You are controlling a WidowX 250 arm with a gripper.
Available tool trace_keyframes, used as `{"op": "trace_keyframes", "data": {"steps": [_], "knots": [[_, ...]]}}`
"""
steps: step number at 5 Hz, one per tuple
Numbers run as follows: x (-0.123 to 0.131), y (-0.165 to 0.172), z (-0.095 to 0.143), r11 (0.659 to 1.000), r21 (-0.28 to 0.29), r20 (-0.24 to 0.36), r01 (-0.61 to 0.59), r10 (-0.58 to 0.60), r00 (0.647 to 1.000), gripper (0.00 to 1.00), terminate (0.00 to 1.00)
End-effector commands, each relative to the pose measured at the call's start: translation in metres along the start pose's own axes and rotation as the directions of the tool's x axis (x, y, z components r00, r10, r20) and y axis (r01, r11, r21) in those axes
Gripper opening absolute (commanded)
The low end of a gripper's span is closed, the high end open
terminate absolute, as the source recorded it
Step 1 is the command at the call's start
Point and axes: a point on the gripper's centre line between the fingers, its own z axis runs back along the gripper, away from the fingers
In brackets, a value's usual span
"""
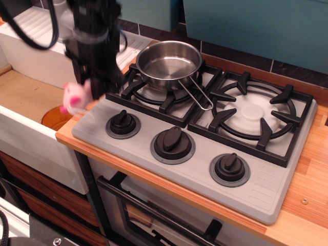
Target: Put pan on stove and put stuffedpig in pan
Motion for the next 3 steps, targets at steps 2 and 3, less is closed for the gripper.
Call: {"op": "trace_keyframes", "data": {"steps": [2, 3], "knots": [[0.074, -0.006, 0.072, 0.999, 0.049, -0.029, -0.021, 0.023, 0.999, 0.0, 0.0], [0.093, -0.017, 0.074, 0.999, 0.04, -0.03, -0.026, 0.027, 0.999, 0.0, 0.0]]}}
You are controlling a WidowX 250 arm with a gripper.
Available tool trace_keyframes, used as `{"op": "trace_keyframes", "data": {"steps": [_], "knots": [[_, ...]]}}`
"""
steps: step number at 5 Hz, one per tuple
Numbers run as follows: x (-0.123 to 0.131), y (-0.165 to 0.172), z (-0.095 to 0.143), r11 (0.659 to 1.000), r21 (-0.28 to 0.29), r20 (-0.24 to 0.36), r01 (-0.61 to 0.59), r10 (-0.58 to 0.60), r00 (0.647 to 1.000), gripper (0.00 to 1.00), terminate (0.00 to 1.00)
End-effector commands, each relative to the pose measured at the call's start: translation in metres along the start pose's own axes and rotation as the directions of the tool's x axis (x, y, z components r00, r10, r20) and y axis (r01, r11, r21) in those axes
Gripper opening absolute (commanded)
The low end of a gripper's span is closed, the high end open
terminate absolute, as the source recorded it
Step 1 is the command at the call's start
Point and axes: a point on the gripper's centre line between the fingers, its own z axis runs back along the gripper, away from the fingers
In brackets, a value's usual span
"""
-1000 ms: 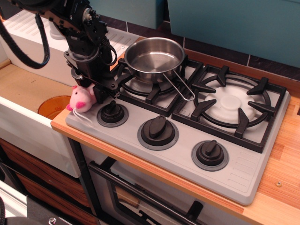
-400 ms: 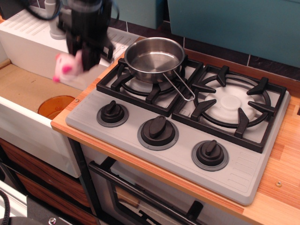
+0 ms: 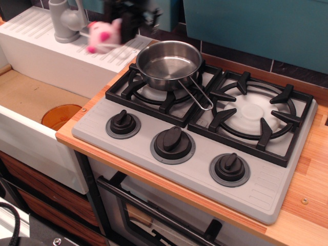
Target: Put pan on stove and put stuffedpig in pan
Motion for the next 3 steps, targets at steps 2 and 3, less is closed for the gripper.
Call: {"op": "trace_keyframes", "data": {"steps": [2, 3], "knots": [[0.062, -0.028, 0.008, 1.0, 0.006, 0.087, -0.015, 0.015, 0.996, 0.0, 0.0], [0.066, -0.024, 0.008, 1.0, -0.001, 0.085, 0.0, 0.0, 0.996, 0.0, 0.0]]}}
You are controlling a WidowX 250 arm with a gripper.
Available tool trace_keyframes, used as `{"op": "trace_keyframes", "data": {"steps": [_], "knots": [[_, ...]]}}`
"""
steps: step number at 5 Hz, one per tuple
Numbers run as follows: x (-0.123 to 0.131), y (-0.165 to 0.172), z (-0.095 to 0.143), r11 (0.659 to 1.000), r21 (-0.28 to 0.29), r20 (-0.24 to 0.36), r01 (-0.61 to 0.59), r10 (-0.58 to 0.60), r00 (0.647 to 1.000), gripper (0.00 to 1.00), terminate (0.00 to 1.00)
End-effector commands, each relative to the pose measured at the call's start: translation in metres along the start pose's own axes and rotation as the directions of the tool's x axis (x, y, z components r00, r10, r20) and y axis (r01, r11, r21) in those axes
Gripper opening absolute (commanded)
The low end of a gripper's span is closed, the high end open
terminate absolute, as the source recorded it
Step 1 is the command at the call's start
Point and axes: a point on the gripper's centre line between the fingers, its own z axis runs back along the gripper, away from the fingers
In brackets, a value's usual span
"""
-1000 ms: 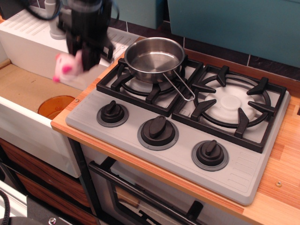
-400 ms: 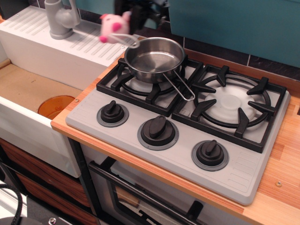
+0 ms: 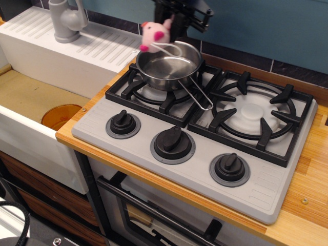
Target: Put pan on stove and put stuffedpig in pan
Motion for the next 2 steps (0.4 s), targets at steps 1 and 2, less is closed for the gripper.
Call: {"op": "trace_keyframes", "data": {"steps": [1, 2], "knots": [[0.0149, 0.0094, 0.0175, 1.0, 0.0, 0.076, 0.022, -0.022, 0.997, 1.0, 0.0], [0.0134, 0.0111, 0.0175, 0.999, -0.011, 0.074, 0.036, -0.035, 0.997, 1.0, 0.0]]}}
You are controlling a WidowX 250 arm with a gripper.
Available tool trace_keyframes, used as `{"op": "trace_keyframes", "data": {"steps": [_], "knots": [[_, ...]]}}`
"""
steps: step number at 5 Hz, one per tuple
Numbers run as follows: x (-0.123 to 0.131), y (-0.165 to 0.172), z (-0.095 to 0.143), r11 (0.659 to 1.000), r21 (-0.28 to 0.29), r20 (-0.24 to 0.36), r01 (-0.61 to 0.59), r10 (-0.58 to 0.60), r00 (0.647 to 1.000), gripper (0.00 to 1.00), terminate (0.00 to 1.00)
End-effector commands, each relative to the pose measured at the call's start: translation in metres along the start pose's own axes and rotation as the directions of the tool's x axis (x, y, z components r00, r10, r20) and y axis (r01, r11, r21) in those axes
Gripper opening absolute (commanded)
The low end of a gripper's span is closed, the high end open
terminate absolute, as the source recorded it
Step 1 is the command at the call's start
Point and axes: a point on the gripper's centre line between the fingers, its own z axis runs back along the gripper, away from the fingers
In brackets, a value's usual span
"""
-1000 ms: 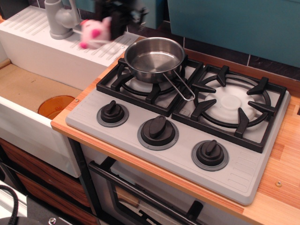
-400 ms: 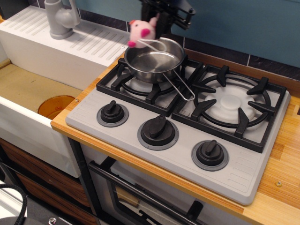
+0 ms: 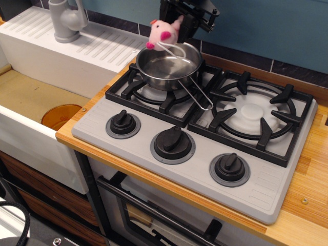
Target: Put pan on stove and put stuffedpig in pan
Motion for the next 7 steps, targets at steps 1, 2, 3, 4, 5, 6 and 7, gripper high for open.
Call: {"op": "trace_keyframes", "data": {"steps": [1, 2, 3, 4, 5, 6, 7], "knots": [[0.003, 0.011, 0.023, 1.0, 0.005, 0.038, 0.0, 0.0, 0.999, 1.0, 0.0], [-0.001, 0.012, 0.034, 1.0, 0.017, 0.019, -0.002, 0.002, 1.0, 1.0, 0.0], [-0.006, 0.011, 0.042, 1.0, 0.022, -0.001, -0.003, 0.003, 1.0, 1.0, 0.0], [-0.008, 0.007, 0.053, 0.999, -0.052, -0.009, -0.015, 0.015, 1.0, 1.0, 0.0], [-0.011, 0.01, 0.067, 0.974, -0.228, -0.008, 0.0, -0.002, 1.0, 1.0, 0.0], [-0.015, 0.007, 0.071, 0.967, -0.255, 0.021, 0.002, 0.004, 1.0, 1.0, 0.0], [-0.019, 0.005, 0.072, 0.97, -0.243, 0.059, 0.004, 0.011, 0.998, 1.0, 0.0]]}}
